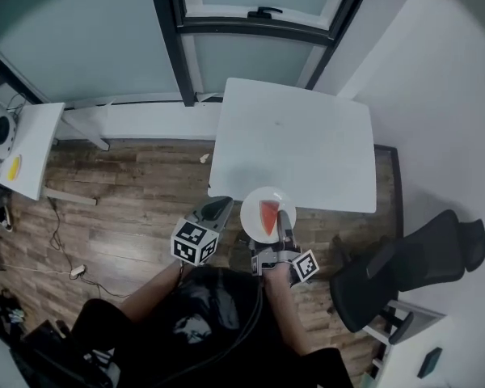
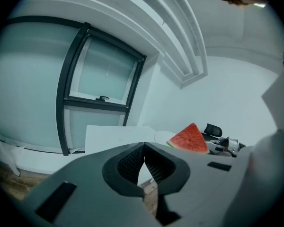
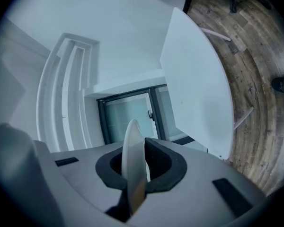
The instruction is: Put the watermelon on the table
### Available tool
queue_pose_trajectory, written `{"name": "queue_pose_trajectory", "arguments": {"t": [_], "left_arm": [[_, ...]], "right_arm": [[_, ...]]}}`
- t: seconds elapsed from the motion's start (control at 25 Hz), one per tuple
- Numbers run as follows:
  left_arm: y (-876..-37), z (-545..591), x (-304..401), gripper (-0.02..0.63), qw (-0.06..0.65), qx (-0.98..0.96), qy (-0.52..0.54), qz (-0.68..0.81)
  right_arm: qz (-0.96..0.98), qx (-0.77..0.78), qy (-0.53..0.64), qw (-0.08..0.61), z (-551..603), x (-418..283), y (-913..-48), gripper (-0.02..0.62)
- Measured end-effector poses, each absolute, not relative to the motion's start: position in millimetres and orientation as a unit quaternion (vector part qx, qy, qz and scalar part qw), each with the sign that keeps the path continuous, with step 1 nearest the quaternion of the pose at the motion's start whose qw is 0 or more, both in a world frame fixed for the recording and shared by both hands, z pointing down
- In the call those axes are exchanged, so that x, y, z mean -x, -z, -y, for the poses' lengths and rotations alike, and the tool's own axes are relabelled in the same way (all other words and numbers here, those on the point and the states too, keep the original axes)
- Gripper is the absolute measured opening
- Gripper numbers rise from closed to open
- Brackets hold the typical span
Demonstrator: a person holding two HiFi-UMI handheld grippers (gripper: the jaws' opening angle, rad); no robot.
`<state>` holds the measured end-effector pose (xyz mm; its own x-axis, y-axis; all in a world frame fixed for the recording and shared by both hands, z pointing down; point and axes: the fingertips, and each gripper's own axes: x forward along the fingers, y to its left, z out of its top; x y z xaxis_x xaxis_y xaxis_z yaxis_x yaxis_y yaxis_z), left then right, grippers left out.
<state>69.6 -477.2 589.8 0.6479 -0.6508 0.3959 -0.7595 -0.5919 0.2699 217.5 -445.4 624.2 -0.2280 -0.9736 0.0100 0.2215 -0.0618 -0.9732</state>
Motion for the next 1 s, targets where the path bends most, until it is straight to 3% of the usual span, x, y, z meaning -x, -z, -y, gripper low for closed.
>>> {"name": "queue_pose_trajectory", "arguments": {"t": [0.4, 1.0], "left_arm": [[-617.8, 569.8, -113.4, 0.005, 0.232, -0.865, -0.157, 0.416], [-716.9, 694.1, -146.3, 0.005, 0.27, -0.872, -0.222, 0.344]], "right_arm": [[-0.52, 0.425, 0.605, 0.429, 562.6, -285.0, -672.1, 0.026], [-0.484, 0.504, 0.596, 0.396, 690.7, -324.7, -775.9, 0.026]]}}
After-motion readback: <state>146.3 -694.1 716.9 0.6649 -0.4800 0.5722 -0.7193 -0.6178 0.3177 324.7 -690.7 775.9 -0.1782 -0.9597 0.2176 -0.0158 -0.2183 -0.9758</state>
